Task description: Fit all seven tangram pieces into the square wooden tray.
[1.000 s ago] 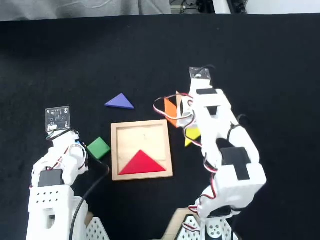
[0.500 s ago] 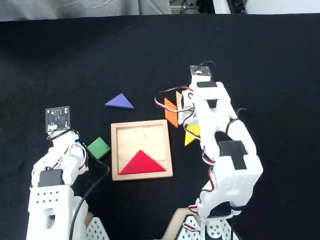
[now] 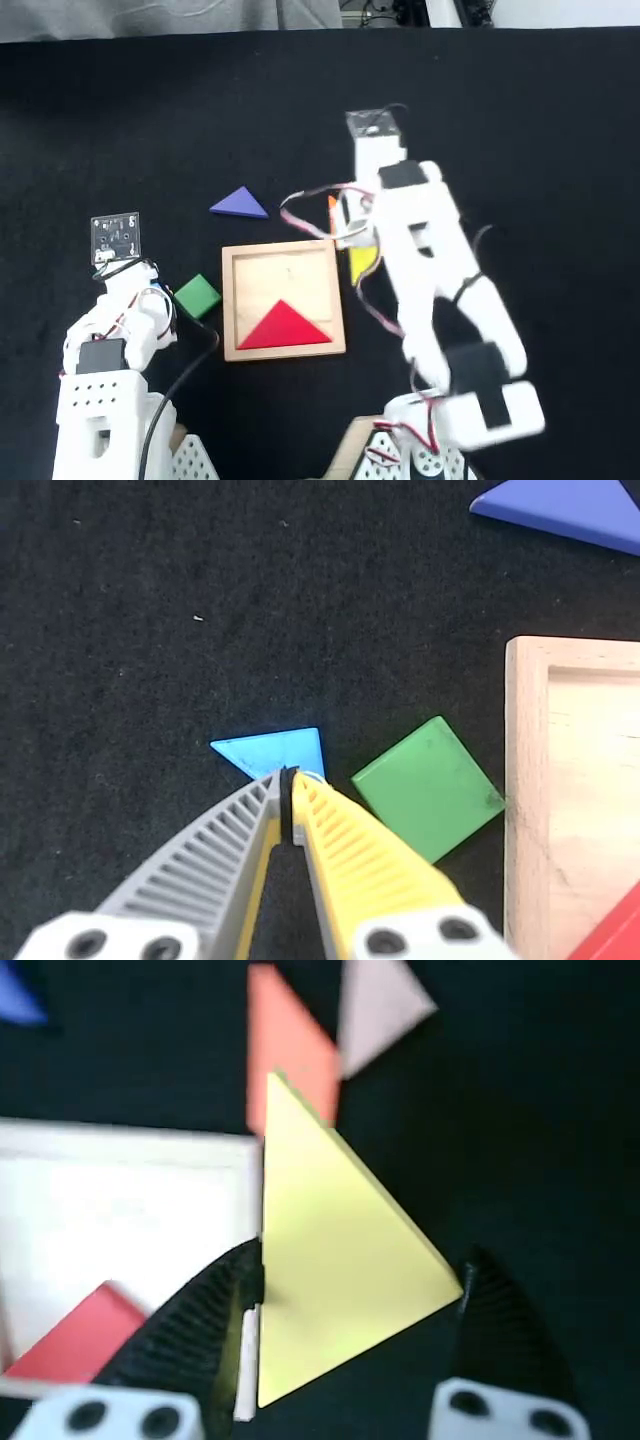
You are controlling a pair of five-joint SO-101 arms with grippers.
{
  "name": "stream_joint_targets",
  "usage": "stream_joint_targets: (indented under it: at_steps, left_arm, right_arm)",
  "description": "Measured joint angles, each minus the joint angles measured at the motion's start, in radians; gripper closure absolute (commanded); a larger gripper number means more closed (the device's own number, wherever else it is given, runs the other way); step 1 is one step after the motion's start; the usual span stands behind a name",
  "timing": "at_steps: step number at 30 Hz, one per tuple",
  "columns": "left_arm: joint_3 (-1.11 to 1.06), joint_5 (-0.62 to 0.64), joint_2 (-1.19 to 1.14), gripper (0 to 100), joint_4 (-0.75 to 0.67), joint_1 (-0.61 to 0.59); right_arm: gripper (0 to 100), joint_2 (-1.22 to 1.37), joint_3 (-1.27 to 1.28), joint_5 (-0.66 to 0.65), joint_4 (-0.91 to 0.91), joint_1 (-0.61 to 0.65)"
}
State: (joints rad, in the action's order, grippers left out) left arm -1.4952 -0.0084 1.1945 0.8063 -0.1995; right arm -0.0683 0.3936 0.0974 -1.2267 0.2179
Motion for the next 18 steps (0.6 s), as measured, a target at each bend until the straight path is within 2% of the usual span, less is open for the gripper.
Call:
stream_joint_targets:
  at_steps: [5, 12, 15, 18]
  left_arm:
    - [0.000, 0.000, 0.000, 97, 0.000, 0.000]
    - [0.000, 0.000, 0.000, 97, 0.000, 0.000]
    - [0.000, 0.000, 0.000, 97, 0.000, 0.000]
    - [0.000, 0.000, 0.000, 97, 0.000, 0.000]
  right_arm:
    - [77.2, -0.083, 0.029, 0.017, 0.000, 0.146]
    - [77.6, -0.049, 0.029, 0.269, 0.055, 0.400]
    - [77.6, -0.002, 0.029, 0.296, 0.103, 0.529]
    - [77.4, 0.028, 0.029, 0.333, 0.118, 0.595]
